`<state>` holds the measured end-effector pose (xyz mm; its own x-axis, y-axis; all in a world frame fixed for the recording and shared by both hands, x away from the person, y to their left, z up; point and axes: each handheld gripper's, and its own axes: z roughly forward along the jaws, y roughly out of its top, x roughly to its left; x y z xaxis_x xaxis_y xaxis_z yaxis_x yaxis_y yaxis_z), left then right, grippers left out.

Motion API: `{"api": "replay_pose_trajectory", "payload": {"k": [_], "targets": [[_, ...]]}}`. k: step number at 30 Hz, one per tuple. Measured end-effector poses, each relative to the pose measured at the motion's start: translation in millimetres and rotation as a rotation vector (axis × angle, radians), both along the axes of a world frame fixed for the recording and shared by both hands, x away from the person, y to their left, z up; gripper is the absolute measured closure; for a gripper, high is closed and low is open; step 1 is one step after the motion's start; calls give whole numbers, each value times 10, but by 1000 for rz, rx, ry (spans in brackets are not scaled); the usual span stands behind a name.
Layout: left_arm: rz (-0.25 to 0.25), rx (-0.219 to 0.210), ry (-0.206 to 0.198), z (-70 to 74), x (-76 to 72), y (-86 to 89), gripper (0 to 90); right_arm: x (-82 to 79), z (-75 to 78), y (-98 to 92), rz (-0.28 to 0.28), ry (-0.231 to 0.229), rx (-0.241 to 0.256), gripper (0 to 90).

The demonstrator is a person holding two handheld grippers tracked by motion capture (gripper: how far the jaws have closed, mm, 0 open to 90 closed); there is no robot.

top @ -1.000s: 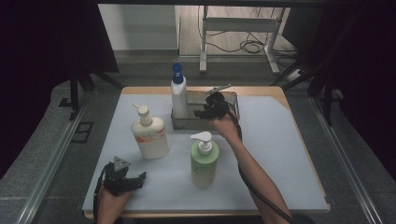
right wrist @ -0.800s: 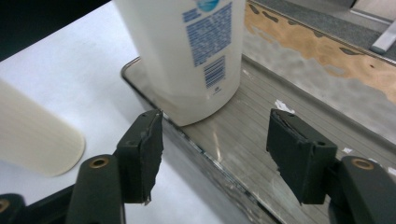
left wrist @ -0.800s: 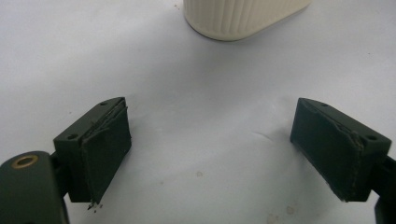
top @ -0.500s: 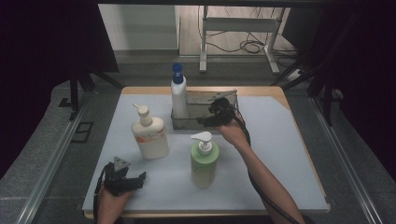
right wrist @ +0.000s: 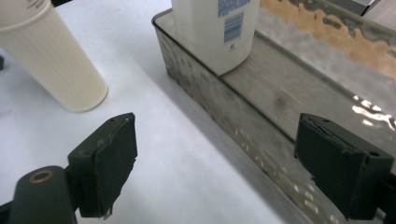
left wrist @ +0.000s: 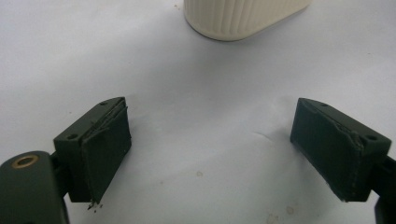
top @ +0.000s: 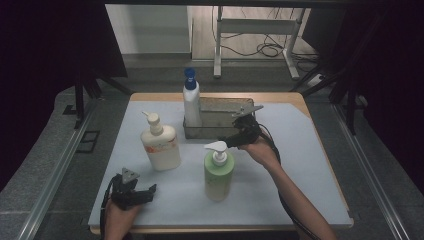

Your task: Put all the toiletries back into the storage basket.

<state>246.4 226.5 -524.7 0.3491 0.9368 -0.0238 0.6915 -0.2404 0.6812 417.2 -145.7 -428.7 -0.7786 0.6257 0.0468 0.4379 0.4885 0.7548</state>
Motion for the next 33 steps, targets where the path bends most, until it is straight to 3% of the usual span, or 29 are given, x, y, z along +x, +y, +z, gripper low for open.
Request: {"api": "replay_pose_trajectory", "payload": {"k": [15, 33], "targets": [[1, 0, -1, 0, -1, -1, 120, -287, -50, -303, 13, 1, -5, 8], [2, 1, -2, -1, -3, -2, 120, -696, -121, -516, 85, 5, -19, 0]]}}
